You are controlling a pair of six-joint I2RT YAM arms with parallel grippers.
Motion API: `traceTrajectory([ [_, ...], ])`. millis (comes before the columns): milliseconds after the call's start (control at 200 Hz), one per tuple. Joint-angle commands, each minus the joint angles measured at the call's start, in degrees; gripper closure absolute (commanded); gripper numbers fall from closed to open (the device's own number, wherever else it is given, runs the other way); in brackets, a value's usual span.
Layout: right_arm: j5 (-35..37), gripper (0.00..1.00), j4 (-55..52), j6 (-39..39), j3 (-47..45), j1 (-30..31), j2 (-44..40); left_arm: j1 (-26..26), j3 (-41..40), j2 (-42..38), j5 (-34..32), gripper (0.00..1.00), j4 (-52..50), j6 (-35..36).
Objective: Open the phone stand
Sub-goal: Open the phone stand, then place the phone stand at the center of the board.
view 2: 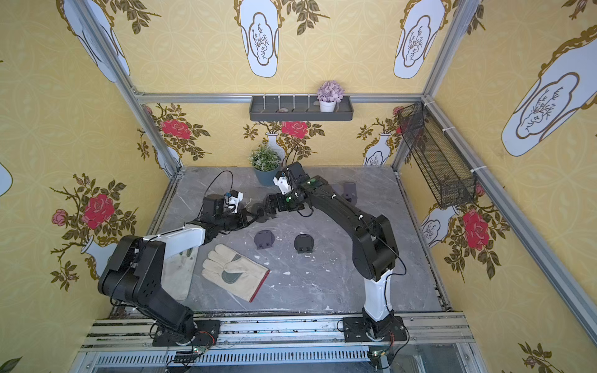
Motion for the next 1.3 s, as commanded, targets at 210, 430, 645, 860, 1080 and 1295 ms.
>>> traceTrajectory([
  [210,5.48,0.02,2.19,-0.62,1.95,1.05,1.48,0.07,-1.40,3.04,12.12,1.00,17.47,-12.57],
  [430,11.89,0.09,0.03,-1.36,4.43,3.10,2.91,0.04,-2.88,3.63,12.87,1.00,22.19,-16.71],
  [645,15.96,0.34,-0.73,-0.29,5.94,4.13,3.47,-0.10,-4.52,3.99,12.52,1.00,25.53,-19.32],
  [860,18.08,0.55,-1.65,0.36,7.01,4.20,4.26,-0.40,-5.04,3.90,12.48,1.00,26.80,-19.98],
  [1080,19.16,0.58,-2.04,0.63,7.19,3.89,4.19,-0.49,-5.06,3.37,11.24,0.16,25.59,-19.53],
  [1295,20.11,0.59,-3.12,0.17,6.86,1.70,3.32,-0.49,-5.26,0.07,6.04,0.01,19.69,-15.27],
])
